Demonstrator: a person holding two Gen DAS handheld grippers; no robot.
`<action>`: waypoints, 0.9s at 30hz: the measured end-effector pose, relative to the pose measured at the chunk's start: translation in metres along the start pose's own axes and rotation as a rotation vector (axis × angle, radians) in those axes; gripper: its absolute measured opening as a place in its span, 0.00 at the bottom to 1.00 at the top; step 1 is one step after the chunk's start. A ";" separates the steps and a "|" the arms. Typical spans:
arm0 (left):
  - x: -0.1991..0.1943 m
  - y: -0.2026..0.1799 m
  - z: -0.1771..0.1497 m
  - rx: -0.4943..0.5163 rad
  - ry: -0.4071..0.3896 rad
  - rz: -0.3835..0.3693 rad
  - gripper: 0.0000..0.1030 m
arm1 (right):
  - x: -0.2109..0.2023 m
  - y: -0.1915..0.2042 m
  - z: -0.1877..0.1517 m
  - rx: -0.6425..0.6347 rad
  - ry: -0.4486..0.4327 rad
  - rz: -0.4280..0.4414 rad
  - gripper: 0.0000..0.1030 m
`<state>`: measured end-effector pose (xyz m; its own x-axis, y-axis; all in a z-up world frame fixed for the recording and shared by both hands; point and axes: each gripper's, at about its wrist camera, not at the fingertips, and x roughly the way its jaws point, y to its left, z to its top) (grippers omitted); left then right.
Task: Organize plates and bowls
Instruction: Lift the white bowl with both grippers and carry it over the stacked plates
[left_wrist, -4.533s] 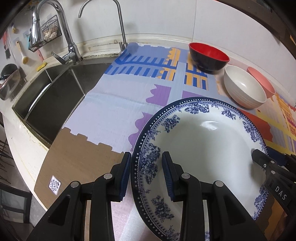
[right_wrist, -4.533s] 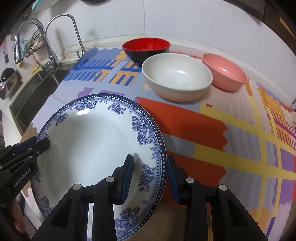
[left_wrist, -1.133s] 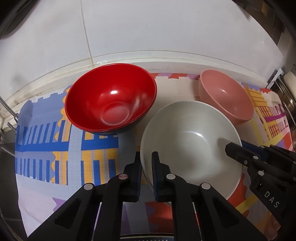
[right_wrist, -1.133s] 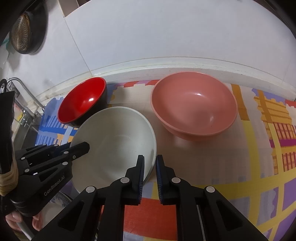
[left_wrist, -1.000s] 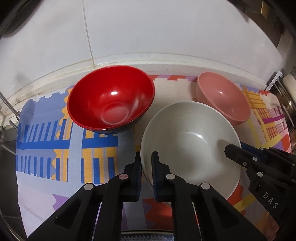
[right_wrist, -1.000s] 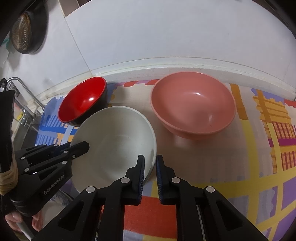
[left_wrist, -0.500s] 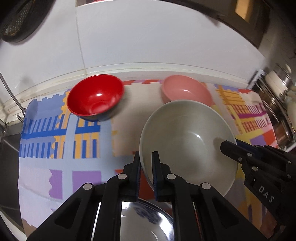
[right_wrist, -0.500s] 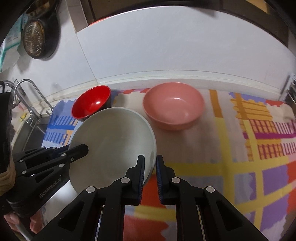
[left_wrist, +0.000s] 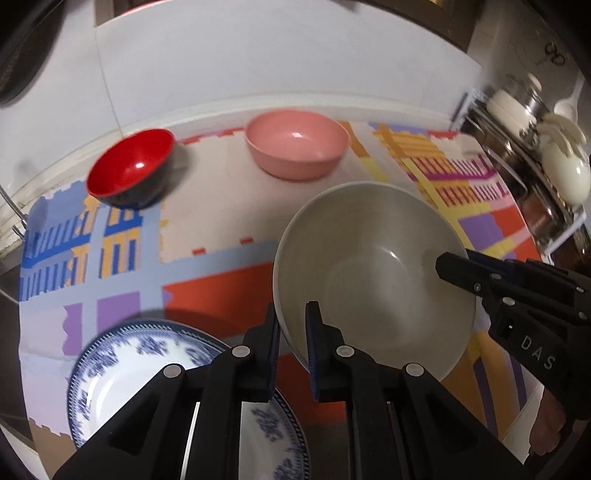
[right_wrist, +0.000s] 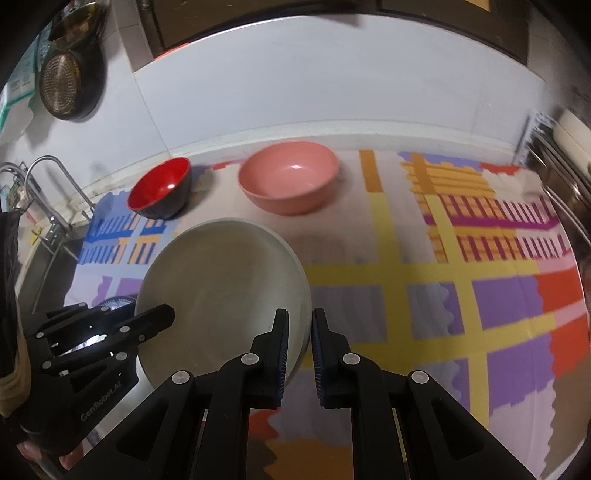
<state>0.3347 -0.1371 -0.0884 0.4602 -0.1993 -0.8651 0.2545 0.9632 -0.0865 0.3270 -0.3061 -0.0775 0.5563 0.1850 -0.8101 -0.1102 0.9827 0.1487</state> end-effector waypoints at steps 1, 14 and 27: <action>0.002 -0.003 -0.002 0.008 0.011 -0.004 0.15 | 0.000 -0.003 -0.003 0.004 0.003 -0.002 0.13; 0.014 -0.045 -0.021 0.099 0.081 -0.045 0.16 | 0.000 -0.035 -0.035 0.037 0.058 -0.050 0.13; 0.020 -0.061 -0.030 0.128 0.126 -0.061 0.16 | 0.000 -0.055 -0.054 0.079 0.120 -0.052 0.14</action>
<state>0.3035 -0.1941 -0.1154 0.3322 -0.2242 -0.9162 0.3880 0.9178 -0.0839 0.2890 -0.3606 -0.1161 0.4570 0.1362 -0.8790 -0.0159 0.9893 0.1451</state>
